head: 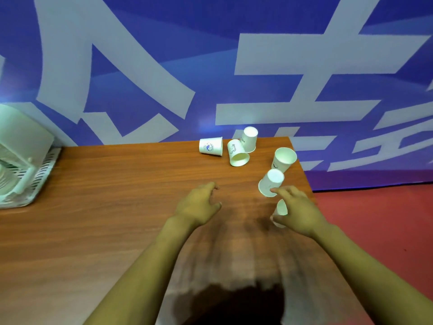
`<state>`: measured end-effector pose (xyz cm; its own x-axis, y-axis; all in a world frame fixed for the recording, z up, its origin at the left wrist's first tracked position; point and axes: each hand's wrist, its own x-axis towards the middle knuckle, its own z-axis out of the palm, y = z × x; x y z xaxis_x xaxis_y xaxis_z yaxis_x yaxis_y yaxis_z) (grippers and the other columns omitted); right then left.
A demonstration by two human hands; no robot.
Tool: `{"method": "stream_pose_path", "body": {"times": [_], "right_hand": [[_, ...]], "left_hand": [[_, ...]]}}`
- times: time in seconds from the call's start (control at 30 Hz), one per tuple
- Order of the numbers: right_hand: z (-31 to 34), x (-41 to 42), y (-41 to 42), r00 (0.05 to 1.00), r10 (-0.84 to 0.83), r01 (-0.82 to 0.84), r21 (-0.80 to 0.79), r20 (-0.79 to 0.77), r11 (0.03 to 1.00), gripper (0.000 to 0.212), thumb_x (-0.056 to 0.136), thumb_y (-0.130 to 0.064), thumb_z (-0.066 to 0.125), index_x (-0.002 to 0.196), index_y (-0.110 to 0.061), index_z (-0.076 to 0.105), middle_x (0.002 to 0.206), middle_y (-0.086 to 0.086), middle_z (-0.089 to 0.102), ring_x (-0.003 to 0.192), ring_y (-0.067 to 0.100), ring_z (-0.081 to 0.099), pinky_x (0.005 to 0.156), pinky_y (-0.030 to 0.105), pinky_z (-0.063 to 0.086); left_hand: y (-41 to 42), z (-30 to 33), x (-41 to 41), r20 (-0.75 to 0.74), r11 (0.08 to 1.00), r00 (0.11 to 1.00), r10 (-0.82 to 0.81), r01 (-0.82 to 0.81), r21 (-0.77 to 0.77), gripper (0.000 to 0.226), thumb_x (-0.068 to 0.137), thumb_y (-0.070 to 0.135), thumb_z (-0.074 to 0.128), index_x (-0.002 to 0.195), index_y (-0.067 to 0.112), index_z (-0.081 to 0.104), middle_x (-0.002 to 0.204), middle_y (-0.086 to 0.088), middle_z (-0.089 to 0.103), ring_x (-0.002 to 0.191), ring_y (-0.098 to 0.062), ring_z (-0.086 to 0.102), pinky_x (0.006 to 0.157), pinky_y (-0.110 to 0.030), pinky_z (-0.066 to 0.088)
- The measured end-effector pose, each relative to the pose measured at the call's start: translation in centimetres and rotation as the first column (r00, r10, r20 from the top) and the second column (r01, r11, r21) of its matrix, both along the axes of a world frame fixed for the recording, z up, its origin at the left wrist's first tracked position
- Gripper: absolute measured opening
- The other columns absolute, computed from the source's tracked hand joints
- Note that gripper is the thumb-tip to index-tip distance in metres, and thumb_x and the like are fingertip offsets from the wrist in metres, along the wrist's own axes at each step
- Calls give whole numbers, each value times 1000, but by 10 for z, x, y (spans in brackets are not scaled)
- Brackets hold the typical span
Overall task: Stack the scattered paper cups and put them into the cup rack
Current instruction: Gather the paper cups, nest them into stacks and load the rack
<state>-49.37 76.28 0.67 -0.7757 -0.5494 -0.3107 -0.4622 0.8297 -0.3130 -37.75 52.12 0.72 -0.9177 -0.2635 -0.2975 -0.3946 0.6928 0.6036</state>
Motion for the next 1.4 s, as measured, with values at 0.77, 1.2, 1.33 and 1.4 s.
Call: {"method": "stream_pose_path", "body": {"times": [0.77,1.2,1.33,1.4], "right_hand": [[-61,-88,60,985,83,-77,-49,149,996,70,72,-50,56,138,-39,36,145,-9,33,129,17,37,103,30,37],[-61,-75,52,967,40,-25,-60,252,998,65,71,-34,73,130,-39,45,135,-3,29,125,21,37,99,27,39],[-45,-62,47,972,28,-5,-101,234,995,59,74,-30,72,127,-38,49,123,-5,36,120,19,45,97,27,40],[-36,-52,38,976,42,-19,-113,212,993,59,73,-34,71,127,-40,49,124,-6,38,117,20,46,98,30,41]], "left_hand": [[125,-60,-184,137,915,964,-230,262,-307,64,91,39,53,147,34,22,156,-7,16,132,-35,33,103,-44,36],[83,-41,-140,40,987,999,-8,15,-161,49,80,30,68,117,17,39,119,-4,47,102,-32,54,75,-38,44],[55,-13,-90,-118,977,971,209,-212,-22,46,74,28,73,96,20,34,100,2,42,89,-23,49,64,-31,38],[45,-7,-59,-148,946,935,323,-315,76,47,71,24,76,97,19,36,98,4,45,83,-17,47,60,-28,36]]}}
